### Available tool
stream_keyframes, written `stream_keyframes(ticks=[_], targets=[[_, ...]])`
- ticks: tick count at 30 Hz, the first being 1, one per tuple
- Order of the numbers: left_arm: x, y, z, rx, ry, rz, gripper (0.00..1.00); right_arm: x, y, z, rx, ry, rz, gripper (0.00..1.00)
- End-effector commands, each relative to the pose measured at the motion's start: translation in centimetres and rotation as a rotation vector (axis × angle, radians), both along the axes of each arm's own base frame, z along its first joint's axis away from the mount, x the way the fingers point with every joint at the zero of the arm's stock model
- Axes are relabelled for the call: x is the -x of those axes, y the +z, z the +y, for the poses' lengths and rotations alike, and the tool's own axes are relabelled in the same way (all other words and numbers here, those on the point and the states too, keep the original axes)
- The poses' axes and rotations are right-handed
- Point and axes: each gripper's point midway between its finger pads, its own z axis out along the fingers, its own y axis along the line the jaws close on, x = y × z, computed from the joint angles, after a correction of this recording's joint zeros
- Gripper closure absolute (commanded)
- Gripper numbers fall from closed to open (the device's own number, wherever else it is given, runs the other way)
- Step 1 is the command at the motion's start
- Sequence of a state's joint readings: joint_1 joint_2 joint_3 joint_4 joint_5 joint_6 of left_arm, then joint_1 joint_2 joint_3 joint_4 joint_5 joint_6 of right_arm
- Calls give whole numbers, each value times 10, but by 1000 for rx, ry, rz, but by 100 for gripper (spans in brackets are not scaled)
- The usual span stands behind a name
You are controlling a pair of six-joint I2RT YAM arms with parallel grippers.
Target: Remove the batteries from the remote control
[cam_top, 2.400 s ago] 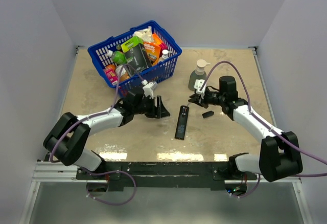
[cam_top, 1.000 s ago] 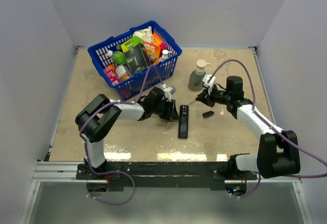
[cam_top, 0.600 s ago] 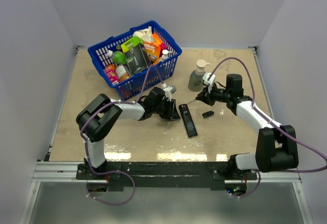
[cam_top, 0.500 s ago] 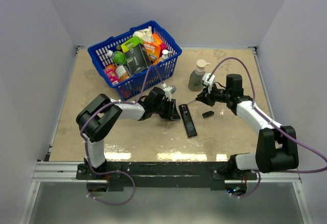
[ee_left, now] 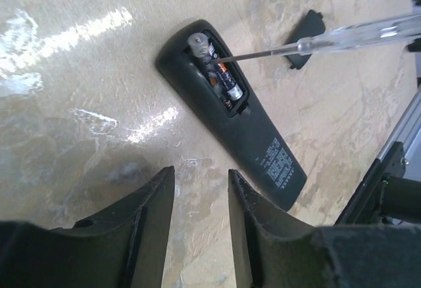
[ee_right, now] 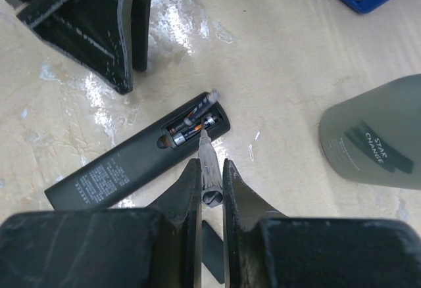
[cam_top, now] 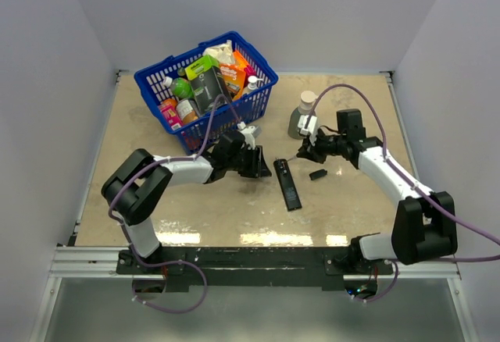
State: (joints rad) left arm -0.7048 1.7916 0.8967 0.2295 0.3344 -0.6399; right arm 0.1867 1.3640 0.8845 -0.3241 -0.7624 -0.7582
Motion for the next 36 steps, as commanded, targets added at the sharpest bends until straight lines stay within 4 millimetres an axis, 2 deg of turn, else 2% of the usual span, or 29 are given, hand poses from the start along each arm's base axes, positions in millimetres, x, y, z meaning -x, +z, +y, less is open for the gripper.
stream_keyframes(ticks=[1, 7, 13, 22, 30, 36], targets=[[-12, 32, 6, 54, 46, -62, 56, 15, 2, 6, 76, 62, 24, 100], [-11, 30, 6, 58, 34, -53, 55, 19, 9, 16, 118, 121, 15, 100], [-12, 29, 12, 54, 51, -58, 55, 20, 10, 18, 118, 146, 14, 100], [-15, 28, 13, 52, 62, -57, 55, 8, 45, 33, 38, 144, -100, 100], [-13, 24, 15, 45, 66, -53, 55, 0, 50, 44, 23, 144, -137, 100], [-13, 24, 16, 42, 70, -54, 55, -5, 47, 43, 39, 114, -161, 100]])
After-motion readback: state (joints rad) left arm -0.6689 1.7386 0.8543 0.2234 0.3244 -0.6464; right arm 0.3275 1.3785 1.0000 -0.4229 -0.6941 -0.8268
